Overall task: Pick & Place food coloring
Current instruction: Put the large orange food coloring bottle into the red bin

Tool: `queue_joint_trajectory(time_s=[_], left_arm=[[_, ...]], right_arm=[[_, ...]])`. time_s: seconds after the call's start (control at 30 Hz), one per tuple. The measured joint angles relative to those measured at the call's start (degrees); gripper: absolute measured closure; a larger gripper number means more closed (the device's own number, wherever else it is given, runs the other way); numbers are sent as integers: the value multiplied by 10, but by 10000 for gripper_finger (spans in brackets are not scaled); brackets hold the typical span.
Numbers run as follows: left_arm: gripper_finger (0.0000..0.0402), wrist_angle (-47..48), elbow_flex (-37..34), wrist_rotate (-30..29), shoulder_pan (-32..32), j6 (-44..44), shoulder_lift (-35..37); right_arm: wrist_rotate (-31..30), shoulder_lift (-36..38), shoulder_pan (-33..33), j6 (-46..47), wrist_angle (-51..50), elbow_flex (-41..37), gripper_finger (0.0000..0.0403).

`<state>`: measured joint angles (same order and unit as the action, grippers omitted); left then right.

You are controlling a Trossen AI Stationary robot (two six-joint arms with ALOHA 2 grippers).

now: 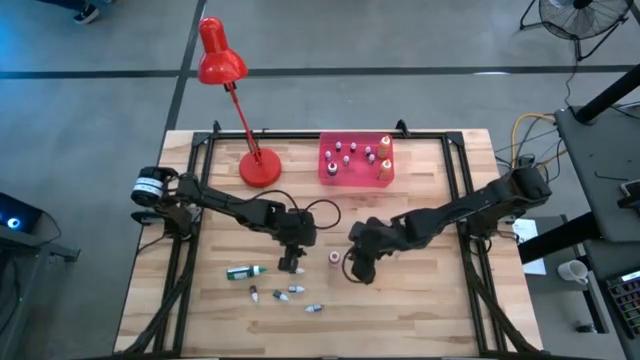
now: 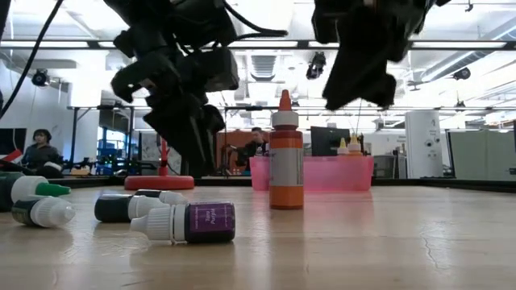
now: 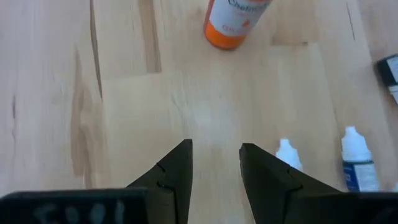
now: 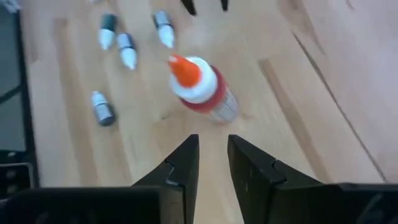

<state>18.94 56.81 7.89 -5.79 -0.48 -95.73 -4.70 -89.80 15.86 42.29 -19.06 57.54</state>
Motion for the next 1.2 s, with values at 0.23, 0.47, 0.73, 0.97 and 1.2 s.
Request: queue_joint_trajectory(time_s=[0.23,0.47,0.73,0.97,1.2], left_arm=[[296,-4,-51,-12,-5,-43,55],[296,-11,-154,-79,-8,-135,163],[296,-20,-249,-125,-8,-234,278],[296,-20,-283,-153,-8,-273,334],[296,-16,-289,-160,-8,-287,345]], right_arm=[[0,20,-3,88,3,-1,323],[3,0,-3,-21,19,0,264],[-4,-2,-3,-174,22,2,190],[-18,-32,-3,-267,73,3,172],[-27,-64,-10,-268,62,27,170]])
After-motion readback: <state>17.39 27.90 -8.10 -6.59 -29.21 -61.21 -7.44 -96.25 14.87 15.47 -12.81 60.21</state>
